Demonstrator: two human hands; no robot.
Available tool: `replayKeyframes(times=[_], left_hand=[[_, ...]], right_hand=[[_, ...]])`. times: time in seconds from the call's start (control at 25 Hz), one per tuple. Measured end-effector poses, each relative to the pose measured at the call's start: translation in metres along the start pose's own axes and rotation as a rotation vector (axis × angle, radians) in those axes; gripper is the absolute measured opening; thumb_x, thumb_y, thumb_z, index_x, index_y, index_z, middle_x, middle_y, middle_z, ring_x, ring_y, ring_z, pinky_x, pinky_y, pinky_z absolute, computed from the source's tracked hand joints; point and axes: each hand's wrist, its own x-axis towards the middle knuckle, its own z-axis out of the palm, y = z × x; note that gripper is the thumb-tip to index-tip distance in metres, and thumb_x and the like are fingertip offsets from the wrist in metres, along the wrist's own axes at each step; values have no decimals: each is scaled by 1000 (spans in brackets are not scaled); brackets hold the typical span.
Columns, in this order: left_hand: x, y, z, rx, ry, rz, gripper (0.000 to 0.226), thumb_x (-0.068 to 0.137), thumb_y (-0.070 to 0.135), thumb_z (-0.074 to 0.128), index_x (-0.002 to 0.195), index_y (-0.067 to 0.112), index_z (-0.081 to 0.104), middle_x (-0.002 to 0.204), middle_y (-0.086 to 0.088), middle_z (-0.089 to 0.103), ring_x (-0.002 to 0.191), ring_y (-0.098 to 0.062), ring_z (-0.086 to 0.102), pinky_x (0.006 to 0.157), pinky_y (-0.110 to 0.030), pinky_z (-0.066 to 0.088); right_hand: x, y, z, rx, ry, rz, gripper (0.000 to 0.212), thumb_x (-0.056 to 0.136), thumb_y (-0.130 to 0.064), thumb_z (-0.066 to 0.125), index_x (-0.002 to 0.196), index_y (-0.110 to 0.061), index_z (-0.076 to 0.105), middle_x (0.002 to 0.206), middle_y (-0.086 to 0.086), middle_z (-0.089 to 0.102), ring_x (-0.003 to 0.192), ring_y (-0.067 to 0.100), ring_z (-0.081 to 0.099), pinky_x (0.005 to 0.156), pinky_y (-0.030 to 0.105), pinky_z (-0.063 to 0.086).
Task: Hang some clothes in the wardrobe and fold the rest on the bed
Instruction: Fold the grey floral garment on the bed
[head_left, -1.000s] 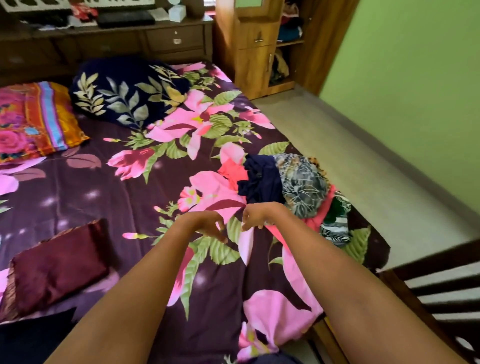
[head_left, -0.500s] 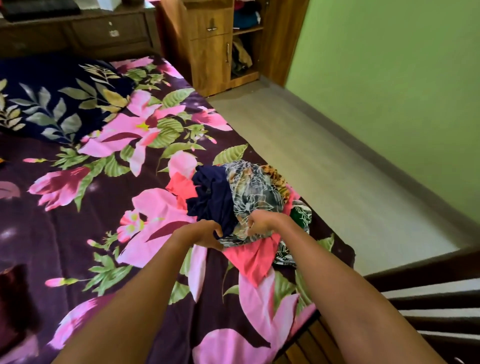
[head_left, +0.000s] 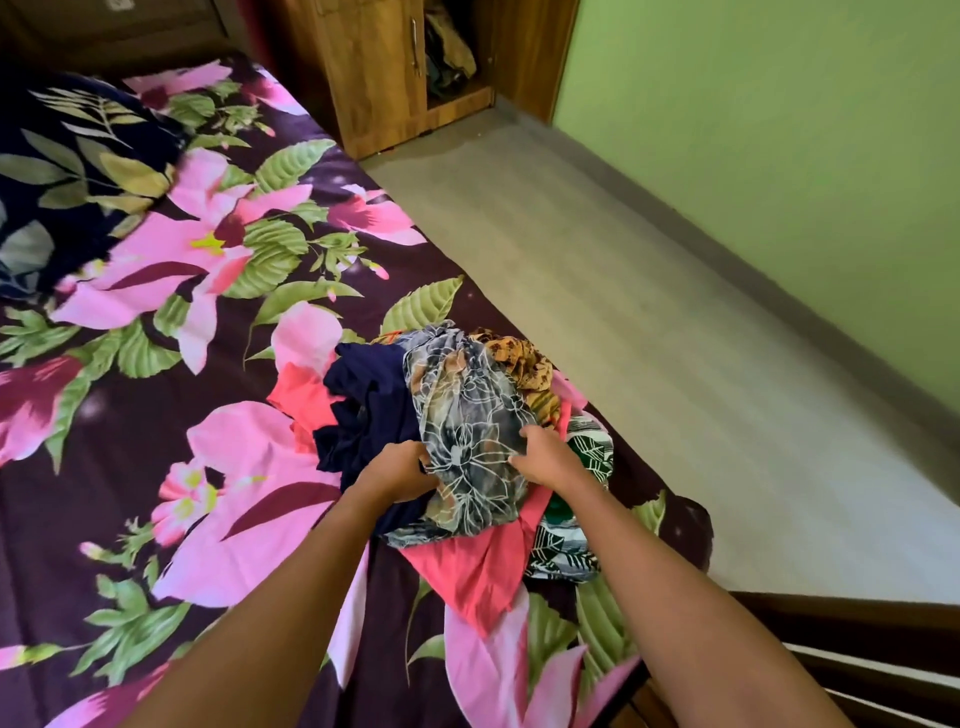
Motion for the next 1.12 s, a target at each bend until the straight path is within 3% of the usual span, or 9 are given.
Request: replayKeyframes(times=[0.2,0.32,0.4,0.52,0.6,0.68,0.76,0.88,1.12], left_hand=[[40,1,20,-397,74,-235,44,88,23,62,124,3,48,118,-12,58,96,-23,53,78,-30,41],[57,2,32,-802,88,-368,54,89,24,64,134,7,40,118,-12,57,103,-26,56,82,-35,44],[63,2,37,-933,85,-404,33,89,24,64,116,10,50,102,-11,57,90,-24,54,72,-33,41],[63,3,42,-971,69,-390,17,89,23,65,83,10,55,81,-6,51,81,-20,48,67,-30,37],[58,7,40,-928,215,-342,27,91,22,60,71,10,47,68,-3,43,68,-18,41,59,-29,31],[48,14,31,-874,388,-302,36,96,22,51,65,11,37,63,-2,36,59,-15,33,54,-31,24],[34,23,19,-870,500,-258,38,100,21,43,64,13,32,63,-1,34,57,-13,30,54,-32,23],[5,26,-1,-823,602,-129,34,101,21,41,68,14,35,65,1,36,59,-12,33,60,-34,23],[-63,33,-50,-812,791,82,26,99,21,45,83,1,51,66,2,46,64,-14,40,60,-29,31]], right_hand=[[33,9,12,229,174,67,65,92,-27,58,147,-11,25,150,15,27,137,30,32,111,43,34],[46,12,21,314,225,79,64,93,-31,56,145,-7,28,149,13,34,133,28,40,110,43,35],[51,14,24,348,274,82,49,95,-28,55,135,-3,44,137,13,49,124,27,49,107,40,37],[51,15,28,381,404,69,22,95,-21,54,101,-1,63,100,13,60,93,25,55,94,40,43],[40,9,25,496,491,67,19,99,-18,47,95,-4,59,84,0,54,77,19,52,84,39,45],[24,-3,20,535,583,-4,20,101,-15,41,94,-2,55,67,-9,44,62,11,45,87,37,38],[3,-20,11,512,678,-98,23,102,-11,38,96,3,55,61,-4,45,56,8,41,85,29,28],[-27,-48,-4,508,828,-234,21,101,-9,41,92,3,57,64,7,54,56,14,44,70,27,26],[-76,-92,-28,614,1002,-526,21,98,-10,41,86,1,55,58,-9,42,49,-2,35,46,17,31]])
